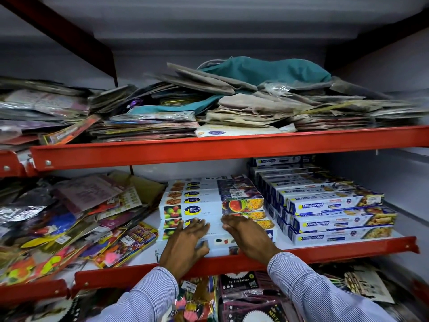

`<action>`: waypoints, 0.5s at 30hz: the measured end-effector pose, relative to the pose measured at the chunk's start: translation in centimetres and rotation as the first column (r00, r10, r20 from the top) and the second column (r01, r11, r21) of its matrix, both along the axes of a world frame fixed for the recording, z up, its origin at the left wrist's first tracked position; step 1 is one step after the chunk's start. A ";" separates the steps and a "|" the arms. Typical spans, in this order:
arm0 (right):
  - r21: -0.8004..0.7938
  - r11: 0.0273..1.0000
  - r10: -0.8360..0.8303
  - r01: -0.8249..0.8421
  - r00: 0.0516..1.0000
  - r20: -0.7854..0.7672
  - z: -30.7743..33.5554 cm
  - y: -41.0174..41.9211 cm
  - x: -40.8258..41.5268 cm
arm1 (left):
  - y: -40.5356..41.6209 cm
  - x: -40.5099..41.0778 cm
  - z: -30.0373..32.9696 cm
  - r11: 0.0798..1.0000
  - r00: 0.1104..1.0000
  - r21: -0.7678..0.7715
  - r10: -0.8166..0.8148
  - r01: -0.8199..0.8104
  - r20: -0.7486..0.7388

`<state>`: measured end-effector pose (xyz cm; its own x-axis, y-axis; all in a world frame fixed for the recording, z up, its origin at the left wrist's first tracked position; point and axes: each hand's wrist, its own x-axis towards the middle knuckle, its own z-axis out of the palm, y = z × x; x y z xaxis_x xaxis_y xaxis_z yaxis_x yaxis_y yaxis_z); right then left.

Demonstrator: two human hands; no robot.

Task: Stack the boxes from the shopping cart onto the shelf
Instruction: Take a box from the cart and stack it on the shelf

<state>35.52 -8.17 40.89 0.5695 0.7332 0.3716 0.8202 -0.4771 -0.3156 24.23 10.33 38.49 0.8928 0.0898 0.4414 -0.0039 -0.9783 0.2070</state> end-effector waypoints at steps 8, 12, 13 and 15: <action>-0.057 0.997 -0.052 0.059 0.992 0.112 -0.1 0.0 -1.2 | -0.2 -1.3 -0.7 0.959 0.993 0.255 0.118 -0.120 0.021; -0.069 0.989 -0.119 0.133 0.978 0.173 -1.1 -0.8 -3.4 | -0.6 -4.5 -1.1 0.936 0.989 0.323 0.120 -0.141 0.083; -0.048 0.988 -0.135 0.146 0.974 0.181 -1.5 -1.1 -4.1 | -0.9 -5.5 -1.1 0.934 0.989 0.328 0.118 -0.141 0.089; -0.046 0.985 -0.153 0.167 0.965 0.214 -2.5 -2.1 -5.9 | -1.6 -7.9 -1.5 0.928 0.989 0.345 0.119 -0.142 0.085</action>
<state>29.60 -10.22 38.36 0.5961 0.6646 0.4506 0.7760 -0.6209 -0.1109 16.35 8.70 37.04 0.8540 0.0339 0.5192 0.1269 -0.9813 -0.1447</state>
